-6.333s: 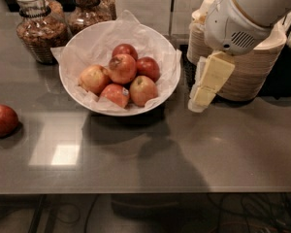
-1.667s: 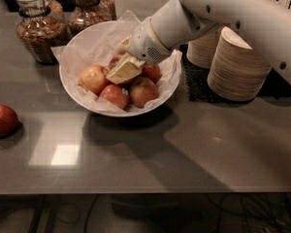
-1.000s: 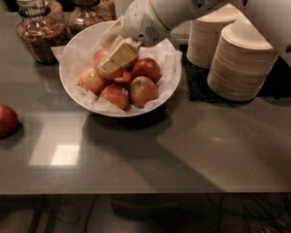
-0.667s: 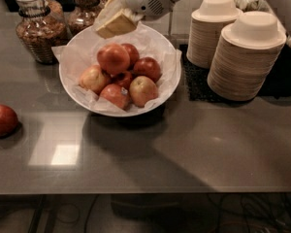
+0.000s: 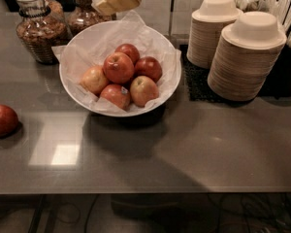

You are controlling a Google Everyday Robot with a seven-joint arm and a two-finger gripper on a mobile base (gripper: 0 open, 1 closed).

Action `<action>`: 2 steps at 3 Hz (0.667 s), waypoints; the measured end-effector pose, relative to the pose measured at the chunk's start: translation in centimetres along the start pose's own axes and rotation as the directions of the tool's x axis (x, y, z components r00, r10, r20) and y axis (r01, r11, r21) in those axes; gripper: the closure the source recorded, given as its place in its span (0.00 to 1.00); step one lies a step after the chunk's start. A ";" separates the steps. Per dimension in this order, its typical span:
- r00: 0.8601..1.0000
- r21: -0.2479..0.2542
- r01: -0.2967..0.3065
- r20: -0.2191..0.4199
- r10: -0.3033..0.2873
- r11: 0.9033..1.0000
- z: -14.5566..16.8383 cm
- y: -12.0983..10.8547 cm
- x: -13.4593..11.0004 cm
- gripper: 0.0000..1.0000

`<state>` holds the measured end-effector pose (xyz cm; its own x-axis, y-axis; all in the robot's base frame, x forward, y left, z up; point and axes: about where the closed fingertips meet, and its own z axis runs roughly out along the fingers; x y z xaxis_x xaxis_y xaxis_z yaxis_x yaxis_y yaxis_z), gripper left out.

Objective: Pick apple from white bowl

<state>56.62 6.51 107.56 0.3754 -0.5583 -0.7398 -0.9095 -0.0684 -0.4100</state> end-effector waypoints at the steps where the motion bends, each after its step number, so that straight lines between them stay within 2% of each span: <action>1: 1.000 -0.014 -0.014 -0.015 0.014 1.000 0.5 0.6 0.6 0.58; 2: 0.996 -0.044 -0.069 -0.065 0.066 0.997 1.1 2.9 3.0 0.34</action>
Offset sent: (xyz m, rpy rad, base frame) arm -0.0279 -0.0265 -0.0905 -0.1372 0.1767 -0.0642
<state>55.31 5.57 103.59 0.3020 -0.6142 -0.7291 -0.9403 -0.0661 -0.3338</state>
